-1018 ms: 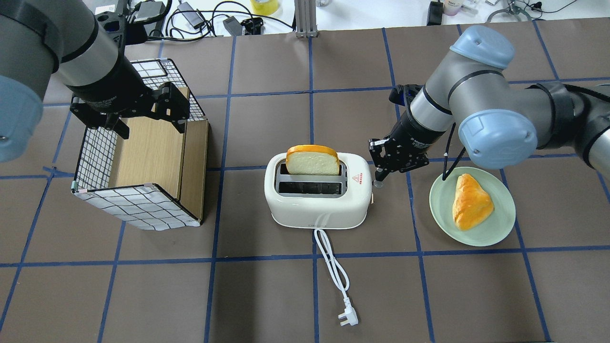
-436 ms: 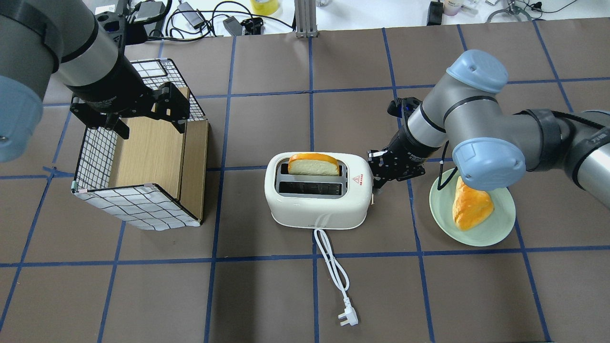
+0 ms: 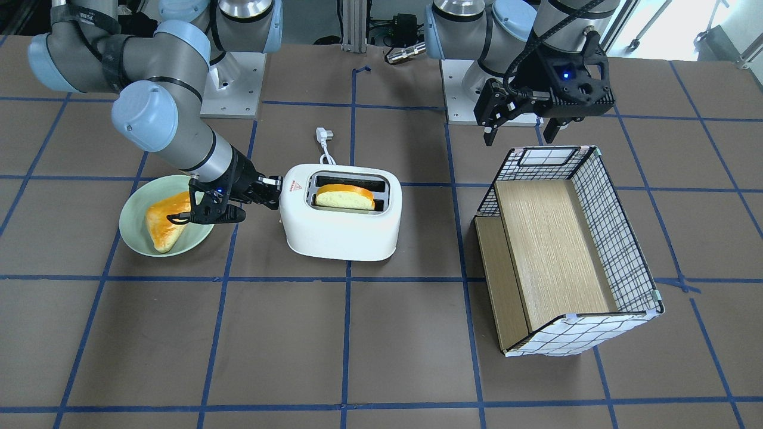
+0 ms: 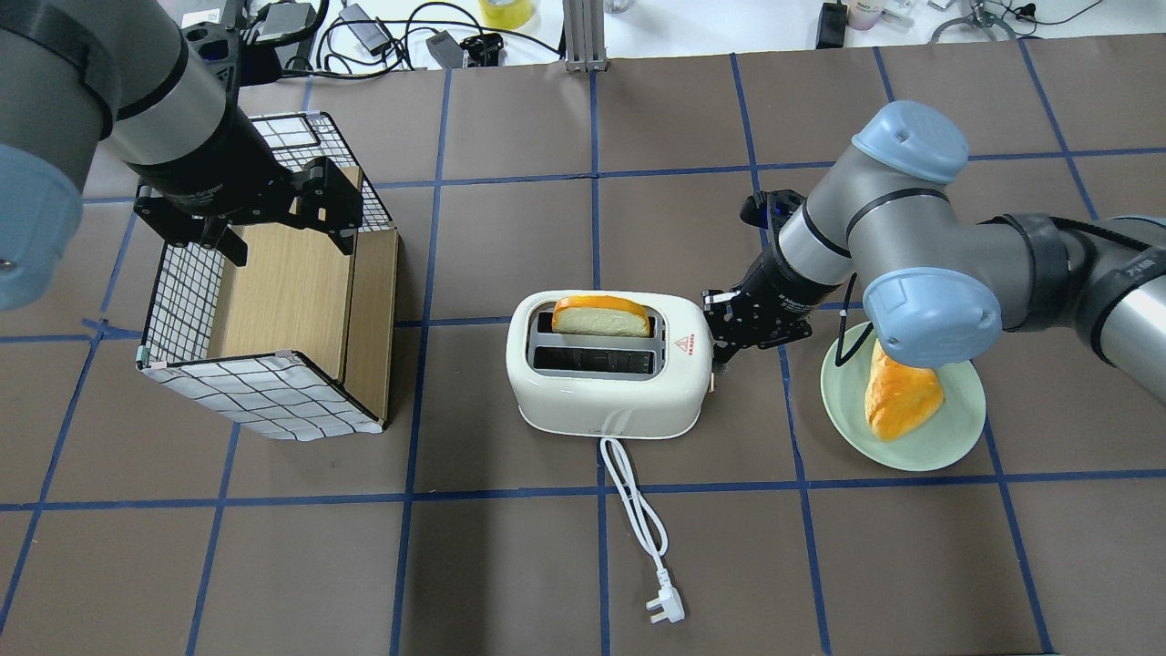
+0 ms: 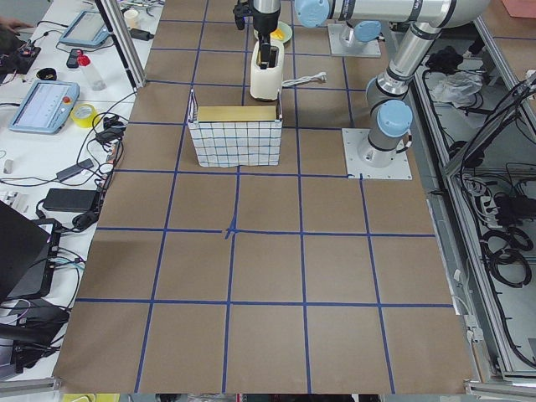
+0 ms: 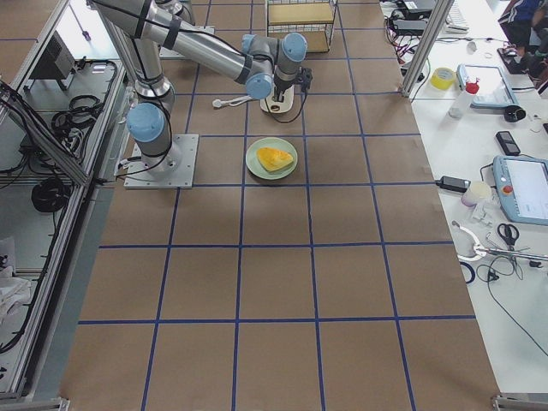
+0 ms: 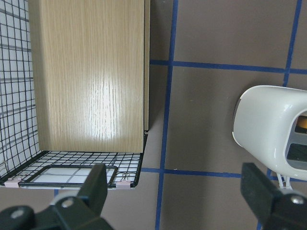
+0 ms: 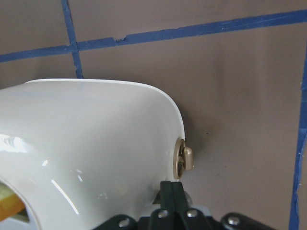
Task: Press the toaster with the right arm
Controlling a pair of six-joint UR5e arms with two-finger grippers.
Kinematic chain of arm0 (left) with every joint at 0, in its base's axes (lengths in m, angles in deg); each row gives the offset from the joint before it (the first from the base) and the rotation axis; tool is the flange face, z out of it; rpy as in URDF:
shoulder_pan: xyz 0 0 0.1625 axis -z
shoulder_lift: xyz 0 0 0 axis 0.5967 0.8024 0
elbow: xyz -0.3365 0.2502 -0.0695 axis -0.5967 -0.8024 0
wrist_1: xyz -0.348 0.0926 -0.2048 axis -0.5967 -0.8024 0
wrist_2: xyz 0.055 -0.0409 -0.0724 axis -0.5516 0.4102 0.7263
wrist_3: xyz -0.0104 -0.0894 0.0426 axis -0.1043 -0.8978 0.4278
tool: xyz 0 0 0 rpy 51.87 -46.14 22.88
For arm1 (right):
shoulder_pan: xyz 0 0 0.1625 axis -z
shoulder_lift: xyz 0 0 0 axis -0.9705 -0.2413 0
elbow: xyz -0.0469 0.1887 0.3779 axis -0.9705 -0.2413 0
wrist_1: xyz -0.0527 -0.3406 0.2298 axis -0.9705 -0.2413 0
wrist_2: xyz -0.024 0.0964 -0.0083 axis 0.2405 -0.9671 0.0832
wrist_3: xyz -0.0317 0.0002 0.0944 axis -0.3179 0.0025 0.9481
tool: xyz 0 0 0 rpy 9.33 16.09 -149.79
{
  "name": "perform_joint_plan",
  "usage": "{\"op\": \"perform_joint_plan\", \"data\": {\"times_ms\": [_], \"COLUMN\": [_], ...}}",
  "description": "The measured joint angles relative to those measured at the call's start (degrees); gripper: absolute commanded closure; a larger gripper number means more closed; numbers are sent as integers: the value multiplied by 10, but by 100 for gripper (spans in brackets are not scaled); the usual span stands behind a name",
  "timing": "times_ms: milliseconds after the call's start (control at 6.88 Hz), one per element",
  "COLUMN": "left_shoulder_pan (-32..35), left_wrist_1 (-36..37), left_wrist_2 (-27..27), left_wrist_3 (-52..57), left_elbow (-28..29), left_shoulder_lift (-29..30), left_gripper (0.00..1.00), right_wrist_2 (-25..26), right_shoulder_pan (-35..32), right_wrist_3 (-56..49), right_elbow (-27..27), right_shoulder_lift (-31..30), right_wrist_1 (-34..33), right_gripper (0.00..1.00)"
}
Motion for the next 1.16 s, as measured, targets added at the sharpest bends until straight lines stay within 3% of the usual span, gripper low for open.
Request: {"op": "perform_joint_plan", "data": {"times_ms": [582,873,1164], "left_shoulder_pan": [0,0,0], "left_wrist_1": [0,0,0], "left_wrist_2": [0,0,0], "left_wrist_3": [0,0,0], "left_elbow": [0,0,0], "left_shoulder_lift": [0,0,0], "left_gripper": [0,0,0], "right_wrist_2": [36,61,118], "right_shoulder_pan": [-6,-8,-9], "right_wrist_3": [52,62,62], "right_elbow": [-42,-103,-208], "right_shoulder_lift": [-17,-29,-36], "right_wrist_1": [24,96,206], "right_gripper": [100,100,95]}}
